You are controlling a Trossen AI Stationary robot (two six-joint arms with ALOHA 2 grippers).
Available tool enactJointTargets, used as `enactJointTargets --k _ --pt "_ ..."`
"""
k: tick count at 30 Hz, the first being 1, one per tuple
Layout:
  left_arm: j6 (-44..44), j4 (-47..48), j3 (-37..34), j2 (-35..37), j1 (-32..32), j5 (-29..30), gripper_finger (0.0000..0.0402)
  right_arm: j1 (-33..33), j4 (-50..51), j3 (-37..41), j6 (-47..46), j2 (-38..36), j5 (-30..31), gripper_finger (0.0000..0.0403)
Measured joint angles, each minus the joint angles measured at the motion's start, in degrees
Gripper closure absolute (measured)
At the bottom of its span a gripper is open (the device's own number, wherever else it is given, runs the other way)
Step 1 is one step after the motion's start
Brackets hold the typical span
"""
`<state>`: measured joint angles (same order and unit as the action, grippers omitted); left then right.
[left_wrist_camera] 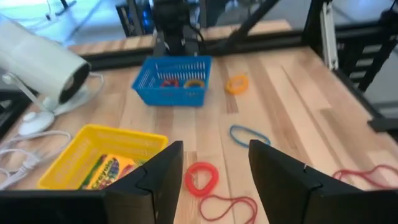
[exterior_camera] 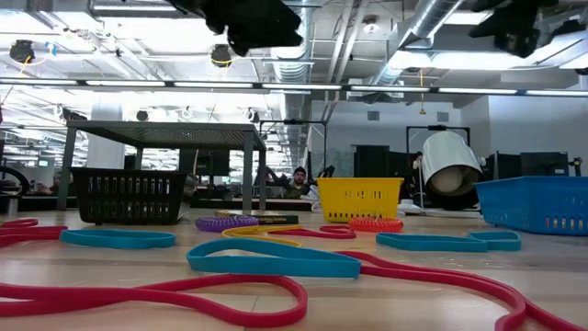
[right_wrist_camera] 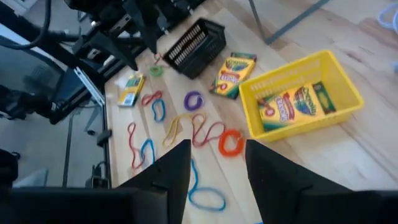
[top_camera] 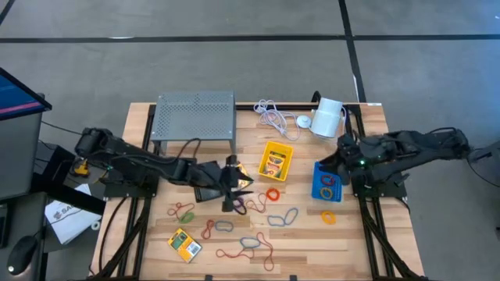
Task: Pick & Place Office Desk Supplies
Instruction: Put the blue rubber band into the black bin
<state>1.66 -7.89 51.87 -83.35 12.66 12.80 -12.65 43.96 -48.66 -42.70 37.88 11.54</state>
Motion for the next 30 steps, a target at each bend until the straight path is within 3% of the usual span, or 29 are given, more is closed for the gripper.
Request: enactJointTargets --k 4,10,15,21,30 --pt "2.54 0.09 1.47 -3.34 -0.89 -3.29 0.0224 -6.59 0.56 0.73 -2.39 0.05 3.77 0.0266" --pt "2.42 0.47 1.78 -4.28 -3.19 -3.63 0.0225 -15.44 2.25 2.56 -8.39 4.15 10.40 0.0287" --pt "2.42 1.65 1.78 -3.50 -5.31 -3.61 0.0225 -21.20 4.72 3.70 -19.93 8.66 9.82 0.0295" --pt "2.40 2.49 1.71 -2.39 -8.70 -3.53 0.0225 -25.11 5.19 3.16 -31.01 12.57 4.49 0.0295" --pt "-1.57 0.96 1.75 2.73 -12.79 -3.63 0.0225 -27.62 5.77 1.99 -34.80 17.73 0.14 0.0295"
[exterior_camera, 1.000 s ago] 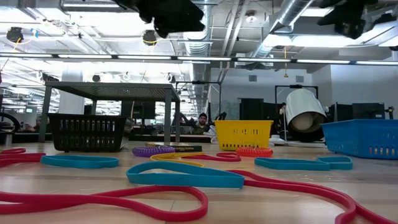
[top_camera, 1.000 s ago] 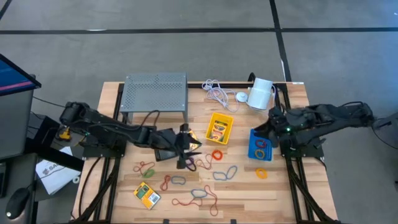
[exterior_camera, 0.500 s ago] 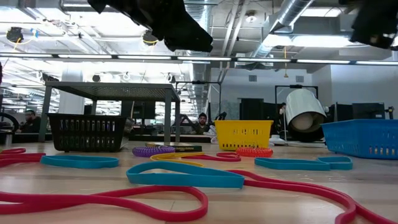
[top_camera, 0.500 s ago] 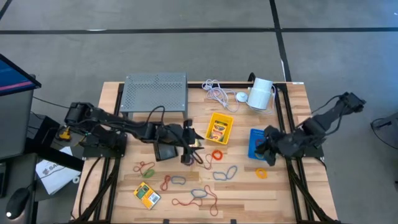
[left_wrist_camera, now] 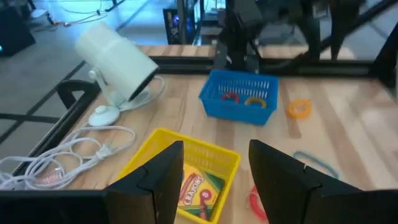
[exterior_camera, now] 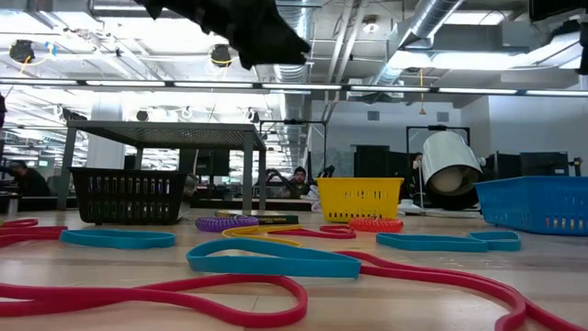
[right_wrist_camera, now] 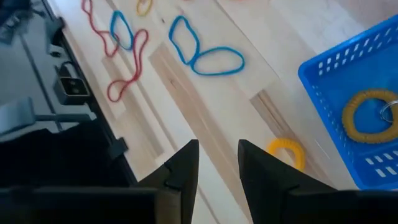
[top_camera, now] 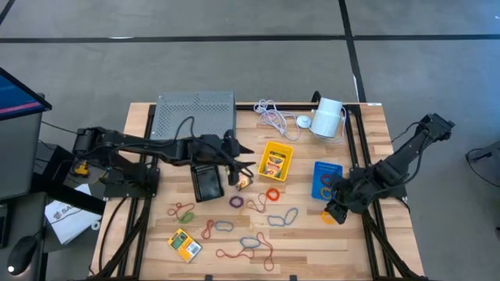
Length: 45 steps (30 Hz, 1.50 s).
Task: Pick & Place Office Desk Supplies
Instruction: Put the blue rubber band into the black bin
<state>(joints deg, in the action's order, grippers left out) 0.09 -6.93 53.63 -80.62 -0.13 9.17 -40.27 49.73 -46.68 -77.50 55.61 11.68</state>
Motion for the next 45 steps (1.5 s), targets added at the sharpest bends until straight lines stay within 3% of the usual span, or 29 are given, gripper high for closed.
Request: enactJointTargets --k 5,12,21,27,35,45 --pt "-1.69 3.50 -0.04 2.95 -0.11 -0.76 0.0225 -0.22 3.02 -1.15 -0.01 2.30 -2.46 0.0295" --pt "-0.20 12.53 -0.07 4.56 2.45 -9.67 0.0225 -0.26 3.13 -3.51 1.48 4.03 -2.67 0.0296" --pt "3.92 21.49 -0.05 1.86 13.41 -8.86 0.0225 -0.15 4.38 -3.76 2.67 4.03 0.35 0.0296" --pt "-2.02 31.82 -0.02 1.68 18.00 -8.53 0.0225 -0.15 4.31 -3.76 2.66 4.01 2.14 0.0296" --pt "-3.38 36.21 0.47 -3.74 23.94 -7.35 0.0225 -0.13 3.98 -3.76 2.50 4.01 6.54 0.0296" --pt "-3.38 38.55 6.32 -15.40 27.61 -5.66 0.0225 -0.11 4.00 -3.74 2.50 4.01 6.65 0.0296"
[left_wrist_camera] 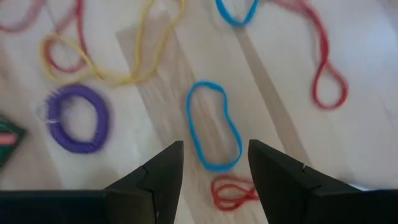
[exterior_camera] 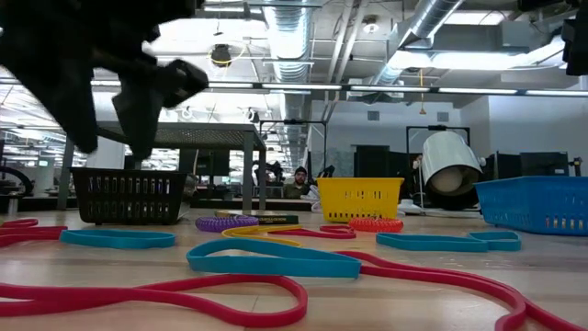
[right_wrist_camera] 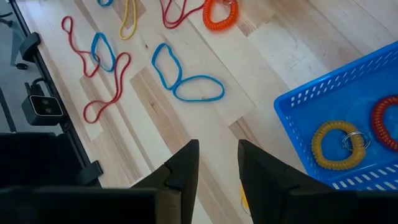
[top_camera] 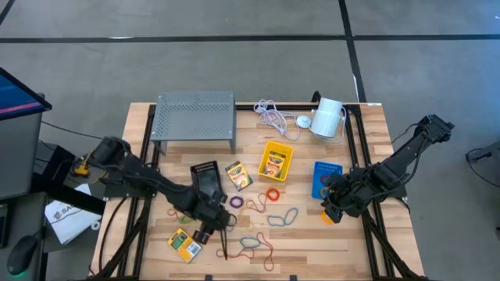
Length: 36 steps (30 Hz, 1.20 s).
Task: Pick & Place Office Desk Supplies
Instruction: Put the blue rubber band into the black bin
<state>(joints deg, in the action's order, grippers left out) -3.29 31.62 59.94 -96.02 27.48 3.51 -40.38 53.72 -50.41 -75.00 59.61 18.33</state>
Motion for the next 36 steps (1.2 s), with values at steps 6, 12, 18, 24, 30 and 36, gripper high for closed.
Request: enactJointTargets --k 6,12,18,24,30,36 --pt "-0.03 0.40 1.95 -5.54 0.53 0.00 0.0225 -0.09 -0.01 0.00 0.04 0.02 -0.01 0.0296" --pt "-0.47 -0.39 2.01 -8.64 0.53 0.68 0.0225 -0.11 -0.08 0.02 0.49 0.54 0.00 0.0296" --pt "-0.63 -1.31 1.99 -9.12 0.34 1.61 0.0225 -0.67 -0.13 0.04 0.82 1.78 0.00 0.0296" --pt "-3.18 -1.44 2.01 -9.38 -0.64 1.60 0.0225 -1.24 -0.62 0.04 0.92 3.28 -0.02 0.0296" --pt "-3.15 -2.70 2.10 -10.60 -0.98 1.59 0.0225 -1.22 -0.92 0.04 1.06 4.57 -0.13 0.0296" --pt "-3.15 -2.97 2.21 -11.26 -0.95 1.18 0.0225 -1.23 -2.39 0.04 1.97 4.37 -0.24 0.0296"
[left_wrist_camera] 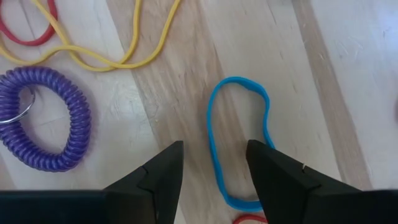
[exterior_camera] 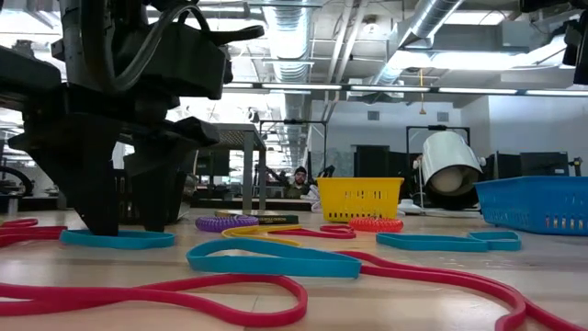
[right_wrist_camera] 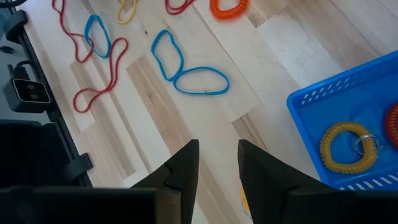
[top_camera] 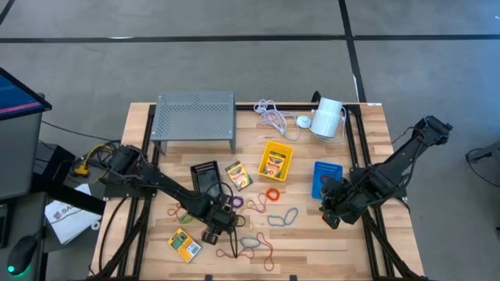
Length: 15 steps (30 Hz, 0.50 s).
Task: Pick & Place Office Desk Supplies
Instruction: Put the blue rubber band into the black bin
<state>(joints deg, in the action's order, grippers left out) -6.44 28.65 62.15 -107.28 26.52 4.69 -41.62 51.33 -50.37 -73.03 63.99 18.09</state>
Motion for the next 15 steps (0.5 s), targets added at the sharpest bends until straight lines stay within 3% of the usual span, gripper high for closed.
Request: enactJointTargets --k 8,15 --pt "0.09 -0.24 -0.07 -0.14 0.07 -0.04 0.0280 0.01 -0.05 0.00 0.15 0.00 0.00 0.0296" --pt "-0.57 -0.75 -0.11 -0.23 0.05 -0.15 0.0386 0.01 -0.04 0.00 0.15 0.00 0.00 0.0296"
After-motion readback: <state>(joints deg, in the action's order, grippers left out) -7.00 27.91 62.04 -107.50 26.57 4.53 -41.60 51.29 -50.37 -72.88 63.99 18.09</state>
